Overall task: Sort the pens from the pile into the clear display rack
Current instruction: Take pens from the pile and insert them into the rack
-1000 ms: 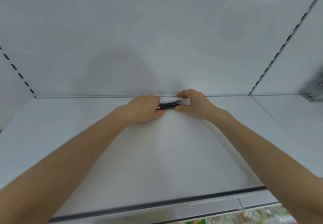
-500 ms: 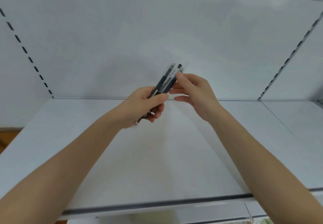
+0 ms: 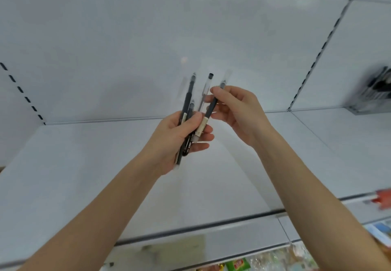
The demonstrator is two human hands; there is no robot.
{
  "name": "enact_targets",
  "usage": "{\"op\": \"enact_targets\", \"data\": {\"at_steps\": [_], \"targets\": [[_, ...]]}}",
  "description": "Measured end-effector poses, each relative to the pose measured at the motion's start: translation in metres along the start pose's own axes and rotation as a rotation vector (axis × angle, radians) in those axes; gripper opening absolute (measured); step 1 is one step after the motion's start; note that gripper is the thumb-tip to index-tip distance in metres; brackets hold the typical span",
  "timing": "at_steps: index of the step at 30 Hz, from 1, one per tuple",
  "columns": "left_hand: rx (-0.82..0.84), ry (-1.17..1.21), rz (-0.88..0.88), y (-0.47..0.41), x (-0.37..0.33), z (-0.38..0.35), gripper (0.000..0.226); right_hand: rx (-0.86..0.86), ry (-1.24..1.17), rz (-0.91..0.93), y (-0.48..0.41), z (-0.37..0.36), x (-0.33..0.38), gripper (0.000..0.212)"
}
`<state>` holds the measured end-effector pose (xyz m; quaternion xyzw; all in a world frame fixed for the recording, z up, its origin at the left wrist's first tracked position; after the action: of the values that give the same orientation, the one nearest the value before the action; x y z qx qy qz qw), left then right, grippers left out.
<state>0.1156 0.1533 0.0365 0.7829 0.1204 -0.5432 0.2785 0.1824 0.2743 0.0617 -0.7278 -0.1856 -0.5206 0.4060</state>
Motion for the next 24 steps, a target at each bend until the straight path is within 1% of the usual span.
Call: {"op": "enact_targets", "data": {"at_steps": [3, 8, 10, 13, 16, 19, 22, 24], "targets": [[-0.007, 0.048, 0.005, 0.004, 0.009, -0.018, 0.012, -0.057, -0.004, 0.035, 0.015, 0.024, 0.014, 0.006], [0.007, 0.091, -0.022, 0.008, 0.029, -0.079, 0.006, -0.198, 0.070, 0.122, 0.047, 0.091, 0.043, 0.026], [0.004, 0.095, -0.054, 0.007, 0.043, -0.116, 0.005, -0.262, 0.112, 0.134, 0.066, 0.129, 0.054, 0.029], [0.020, 0.093, -0.074, 0.003, 0.066, -0.181, 0.005, -0.358, 0.137, 0.132, 0.094, 0.195, 0.070, 0.021], [0.061, 0.085, -0.042, -0.002, 0.089, -0.246, 0.010, -0.477, 0.111, 0.122, 0.120, 0.269, 0.086, 0.004], [0.080, 0.111, 0.013, -0.009, 0.106, -0.298, 0.014, -0.579, 0.130, 0.119, 0.140, 0.341, 0.102, 0.009], [0.090, 0.133, 0.069, -0.018, 0.111, -0.338, 0.012, -0.661, 0.242, 0.107, 0.150, 0.405, 0.114, 0.009], [0.097, 0.156, 0.072, -0.026, 0.111, -0.360, 0.012, -0.713, 0.327, 0.116, 0.148, 0.443, 0.117, 0.009]]}}
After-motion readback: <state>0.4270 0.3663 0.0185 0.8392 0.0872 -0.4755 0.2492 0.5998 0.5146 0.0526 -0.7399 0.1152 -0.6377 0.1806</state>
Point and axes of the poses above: each hand's wrist, its own y-axis away from the middle knuckle, its own z-axis out of the back of the hand, x = y × z, the point moved 3 cm from there along -y, towards the middle knuckle, and after that the axes turned 15 degrees about z, right-handed, at the moved point
